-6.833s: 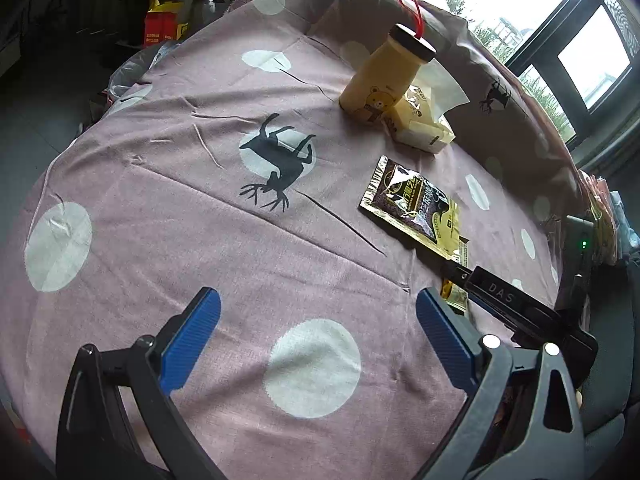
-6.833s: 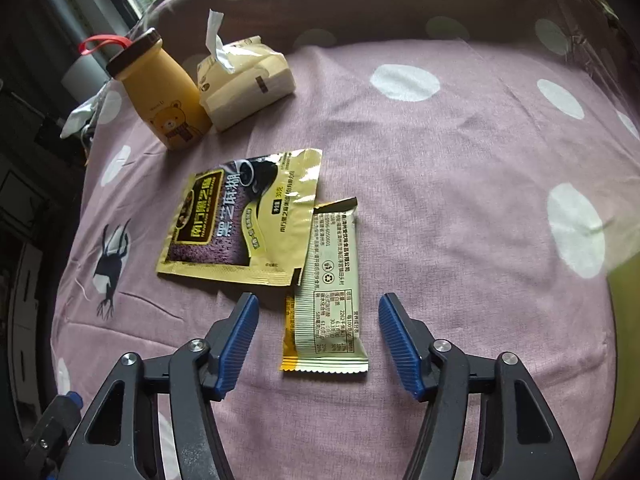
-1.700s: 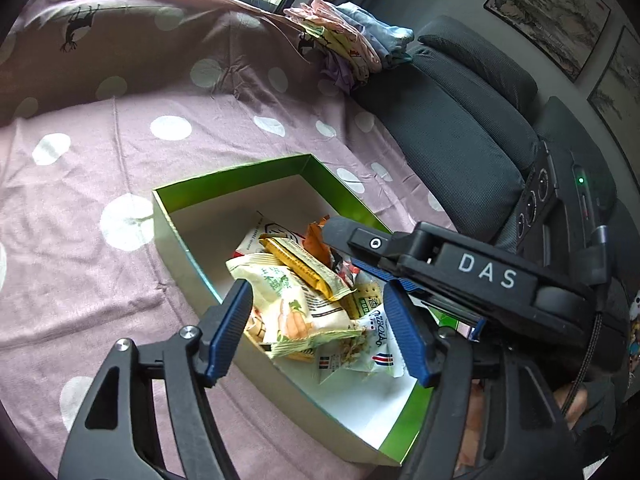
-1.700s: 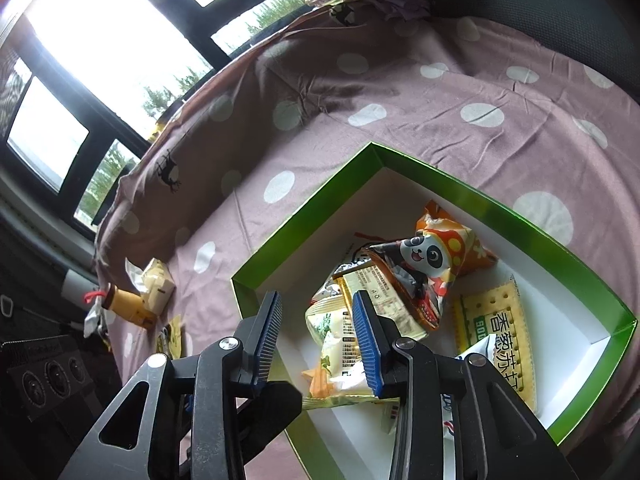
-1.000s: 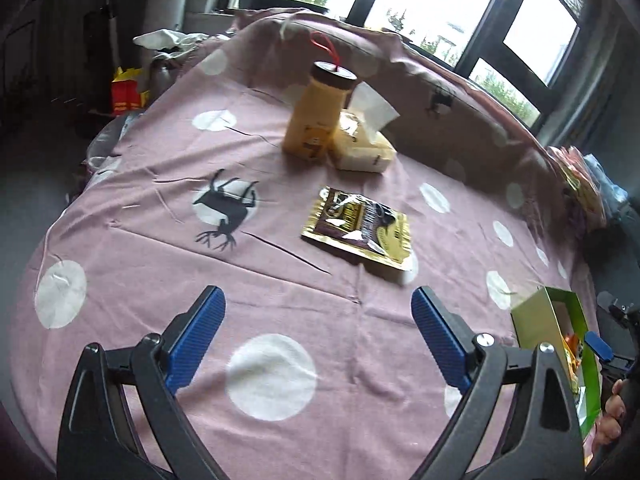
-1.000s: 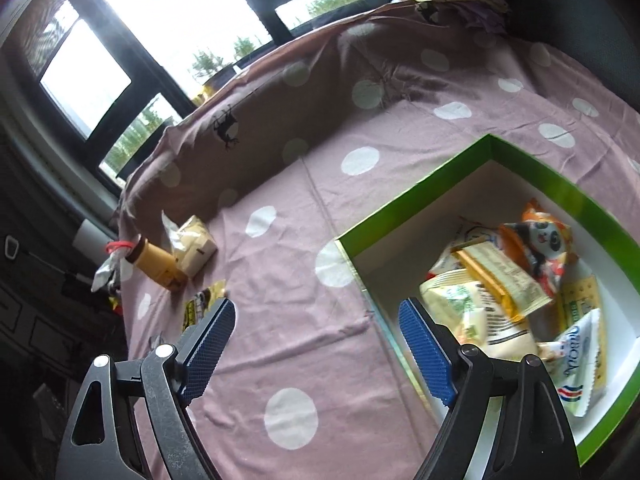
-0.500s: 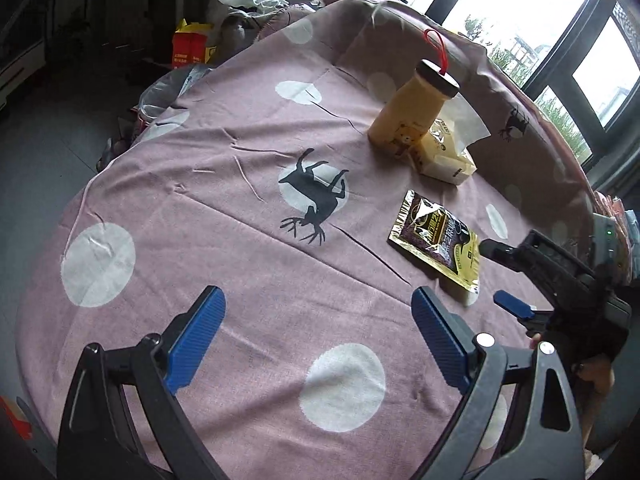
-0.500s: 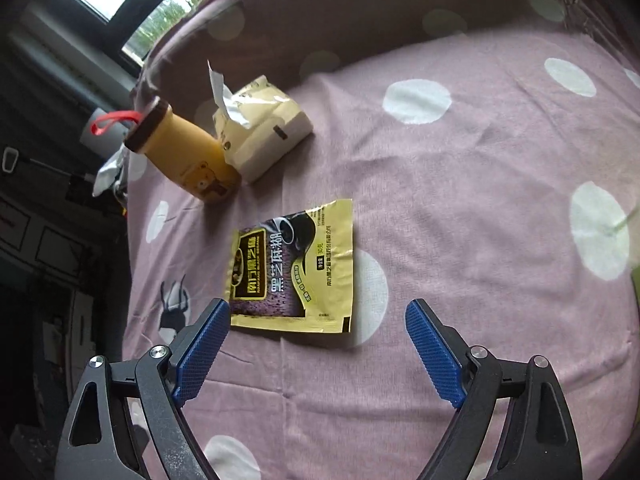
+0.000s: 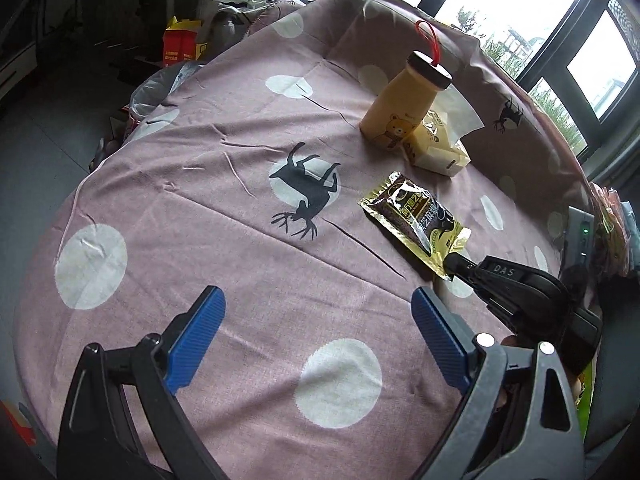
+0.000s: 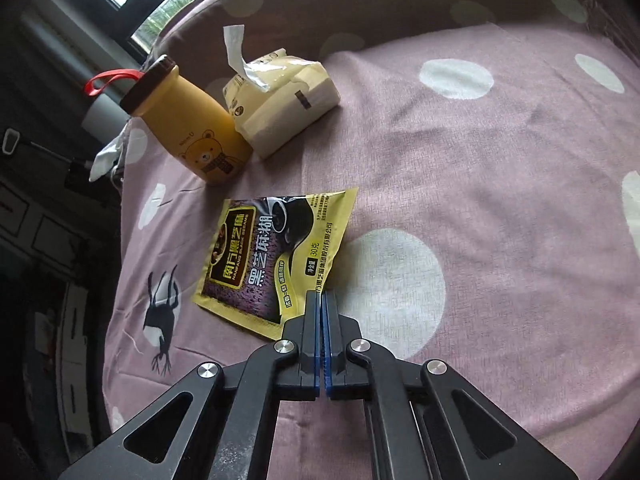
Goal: Organize snacks
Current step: 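Move the right gripper to the dark sesame-paste sachet and close on it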
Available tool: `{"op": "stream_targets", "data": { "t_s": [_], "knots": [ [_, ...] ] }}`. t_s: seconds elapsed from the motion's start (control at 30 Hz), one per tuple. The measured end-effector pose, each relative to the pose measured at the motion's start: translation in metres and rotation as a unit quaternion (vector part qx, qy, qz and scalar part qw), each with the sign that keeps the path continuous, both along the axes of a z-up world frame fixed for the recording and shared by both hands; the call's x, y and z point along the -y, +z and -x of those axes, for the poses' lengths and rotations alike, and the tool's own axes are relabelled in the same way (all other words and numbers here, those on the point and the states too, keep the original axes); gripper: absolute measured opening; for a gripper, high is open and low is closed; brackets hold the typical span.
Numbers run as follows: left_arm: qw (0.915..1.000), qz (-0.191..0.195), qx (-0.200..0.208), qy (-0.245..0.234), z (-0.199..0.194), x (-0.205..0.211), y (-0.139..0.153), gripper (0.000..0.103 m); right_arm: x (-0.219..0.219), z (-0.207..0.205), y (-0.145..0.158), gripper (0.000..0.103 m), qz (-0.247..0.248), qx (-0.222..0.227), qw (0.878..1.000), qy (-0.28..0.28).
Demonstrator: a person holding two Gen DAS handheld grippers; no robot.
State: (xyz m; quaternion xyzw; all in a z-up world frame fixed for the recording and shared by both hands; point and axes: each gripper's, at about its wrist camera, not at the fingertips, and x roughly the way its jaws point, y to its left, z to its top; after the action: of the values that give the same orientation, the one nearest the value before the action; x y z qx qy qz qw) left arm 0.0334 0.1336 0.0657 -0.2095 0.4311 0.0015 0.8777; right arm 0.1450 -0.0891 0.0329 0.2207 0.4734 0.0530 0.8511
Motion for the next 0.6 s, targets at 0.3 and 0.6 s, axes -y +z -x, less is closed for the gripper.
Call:
{"op": "stream_targets", "data": {
  "t_s": [0.3, 0.6],
  "knots": [
    [0.9988, 0.016, -0.016, -0.044, -0.002, 0.019, -0.006, 0.094, 0.025, 0.088, 0.032, 0.002, -0.041, 0.0, 0.999, 0.024],
    [0.9909, 0.027, -0.042, -0.125, -0.001, 0.065, -0.015, 0.094, 0.073, 0.117, 0.027, 0.003, 0.051, -0.05, 0.997, 0.004]
  ]
}}
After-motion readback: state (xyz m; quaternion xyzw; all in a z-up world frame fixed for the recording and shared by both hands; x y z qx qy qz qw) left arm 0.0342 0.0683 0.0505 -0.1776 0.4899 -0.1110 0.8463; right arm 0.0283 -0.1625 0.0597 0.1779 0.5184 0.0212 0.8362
